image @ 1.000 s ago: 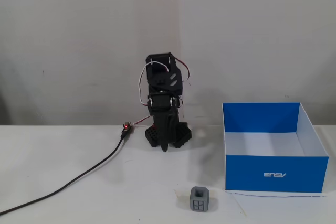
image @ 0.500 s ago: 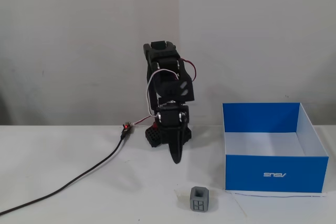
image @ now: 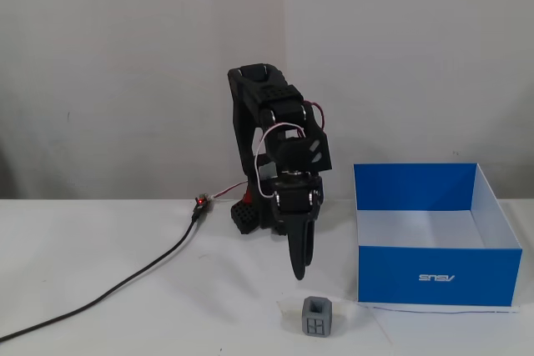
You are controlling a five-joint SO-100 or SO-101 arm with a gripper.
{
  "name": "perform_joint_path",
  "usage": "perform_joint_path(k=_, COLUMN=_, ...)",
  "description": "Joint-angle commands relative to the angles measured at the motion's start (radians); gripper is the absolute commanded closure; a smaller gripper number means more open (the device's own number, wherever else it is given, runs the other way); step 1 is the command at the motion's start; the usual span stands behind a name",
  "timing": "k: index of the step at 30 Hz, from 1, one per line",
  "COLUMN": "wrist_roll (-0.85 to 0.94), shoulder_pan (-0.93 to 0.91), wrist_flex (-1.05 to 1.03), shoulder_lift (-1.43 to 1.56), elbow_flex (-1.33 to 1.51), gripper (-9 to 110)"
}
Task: Pick the gray block and keep it in the box.
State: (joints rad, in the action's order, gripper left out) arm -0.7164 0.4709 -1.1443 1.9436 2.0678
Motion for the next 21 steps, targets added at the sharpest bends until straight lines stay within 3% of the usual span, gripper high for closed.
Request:
perform_joint_path(k=1, wrist_roll=-0.014, shoulder_pan=0.009, wrist_flex=0.026, shoulder_lift=-0.04, elbow_flex=-0.087, gripper=72)
perform_joint_path(k=21, wrist_roll=-0.055, shoulder_pan=0.052, wrist_flex=0.107, shoulder_lift=-0.299, elbow_flex=-0.14, gripper=71)
